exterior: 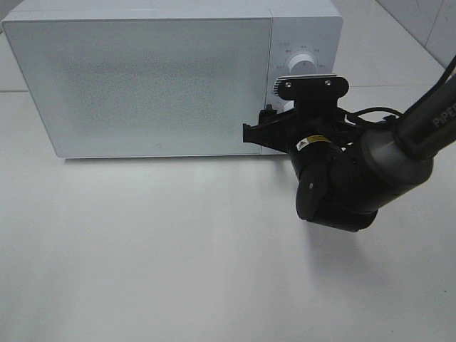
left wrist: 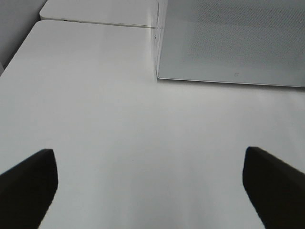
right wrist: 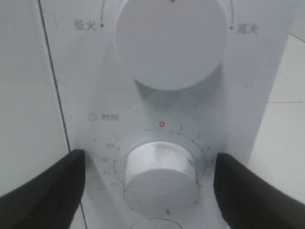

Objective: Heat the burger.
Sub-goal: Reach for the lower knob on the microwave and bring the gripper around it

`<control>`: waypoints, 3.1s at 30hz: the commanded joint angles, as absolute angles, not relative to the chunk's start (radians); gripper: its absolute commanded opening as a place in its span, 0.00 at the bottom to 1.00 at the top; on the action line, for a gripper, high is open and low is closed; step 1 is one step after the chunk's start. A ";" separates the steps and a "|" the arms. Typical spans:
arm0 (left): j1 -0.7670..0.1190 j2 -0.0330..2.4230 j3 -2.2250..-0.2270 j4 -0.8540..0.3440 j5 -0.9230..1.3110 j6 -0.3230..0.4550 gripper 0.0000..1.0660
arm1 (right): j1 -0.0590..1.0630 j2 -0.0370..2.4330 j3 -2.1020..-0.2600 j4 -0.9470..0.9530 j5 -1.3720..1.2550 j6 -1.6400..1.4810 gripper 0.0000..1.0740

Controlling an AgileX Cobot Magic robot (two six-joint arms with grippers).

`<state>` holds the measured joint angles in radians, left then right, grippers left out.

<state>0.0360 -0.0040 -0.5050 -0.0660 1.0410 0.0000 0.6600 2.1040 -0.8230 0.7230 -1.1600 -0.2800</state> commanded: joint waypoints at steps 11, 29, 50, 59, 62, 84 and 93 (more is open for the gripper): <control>0.039 -0.026 -0.504 -0.074 1.036 0.000 0.92 | 0.650 2.107 -0.847 0.713 -1.168 -0.296 0.67; 0.039 -0.026 -0.504 -0.074 1.036 0.000 0.92 | 0.650 2.105 -0.848 0.717 -1.280 -0.309 0.00; 0.039 -0.026 -0.504 -0.074 1.036 0.000 0.92 | 0.650 2.105 -0.848 0.599 -1.233 0.375 0.00; 0.039 -0.026 -0.504 -0.074 1.036 0.000 0.92 | 0.650 2.107 -0.848 0.420 -1.288 0.683 0.00; 0.039 -0.026 -0.504 -0.074 1.036 0.000 0.92 | 0.650 2.107 -0.848 0.414 -1.301 0.773 0.00; 0.039 -0.026 -0.504 -0.074 1.036 0.000 0.92 | 0.650 2.107 -0.848 0.386 -1.364 1.365 0.00; 0.039 -0.026 -0.504 -0.074 1.036 0.000 0.92 | 0.650 2.107 -0.848 0.403 -1.389 1.444 0.00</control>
<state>0.0360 -0.0040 -0.5050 -0.0660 1.0410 0.0000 0.6410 2.1200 -0.7990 0.6090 -1.2070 1.4140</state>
